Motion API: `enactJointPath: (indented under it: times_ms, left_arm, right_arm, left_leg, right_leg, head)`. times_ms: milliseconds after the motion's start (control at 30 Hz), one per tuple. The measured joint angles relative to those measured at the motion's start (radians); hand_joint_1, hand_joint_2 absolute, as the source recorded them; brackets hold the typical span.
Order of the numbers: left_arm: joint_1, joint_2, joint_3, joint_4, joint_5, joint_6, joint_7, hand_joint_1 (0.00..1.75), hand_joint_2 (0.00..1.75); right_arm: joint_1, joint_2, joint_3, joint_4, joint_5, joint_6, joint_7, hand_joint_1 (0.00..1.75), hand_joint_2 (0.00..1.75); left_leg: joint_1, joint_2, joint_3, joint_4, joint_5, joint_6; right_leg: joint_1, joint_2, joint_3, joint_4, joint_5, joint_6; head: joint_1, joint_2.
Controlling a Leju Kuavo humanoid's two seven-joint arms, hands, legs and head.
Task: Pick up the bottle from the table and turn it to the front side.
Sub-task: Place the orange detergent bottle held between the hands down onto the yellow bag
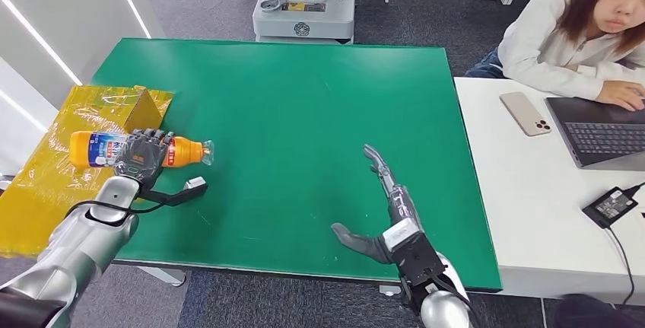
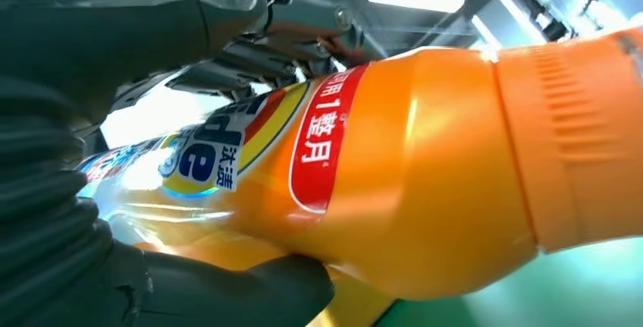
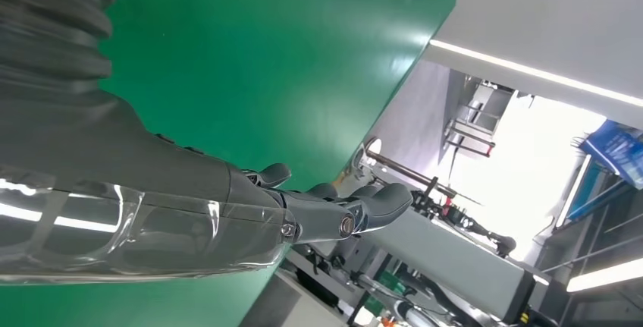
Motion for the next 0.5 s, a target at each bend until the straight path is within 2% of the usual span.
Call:
enactJointPath:
  times_ms: [200,367,500]
  left_arm:
    - [-0.001,0.013,-0.002,0.025,0.007,-0.006,-0.040,1.75,1.75]
    - [0.000,0.017,0.007,0.035,0.060,-0.020,-0.113,1.75,1.75]
    - [0.003,0.017,0.020,0.041,0.072,-0.032,-0.126,1.73,1.75]
  right_arm:
    - [0.012,-0.005,-0.001,0.000,-0.001,0.000,-0.002,0.00,1.75]
    - [0.015,-0.006,-0.002,-0.001,0.000,0.010,-0.002,0.00,1.75]
    - [0.014,-0.006,-0.002,-0.002,0.020,0.018,0.003,0.00,1.75]
  left_leg:
    - [0.000,0.000,0.000,0.000,0.000,0.000]
    - [0.000,0.000,0.000,0.000,0.000,0.000]
    - [0.000,-0.001,0.000,0.000,0.000,0.000]
  right_leg:
    - [0.000,0.000,0.000,0.000,0.000,0.000]
    - [0.000,0.000,0.000,0.000,0.000,0.000]
    - [0.000,0.000,0.001,0.000,0.000,0.000]
  head:
    - [0.000,0.000]
    - [0.000,0.000]
    - [0.000,0.000]
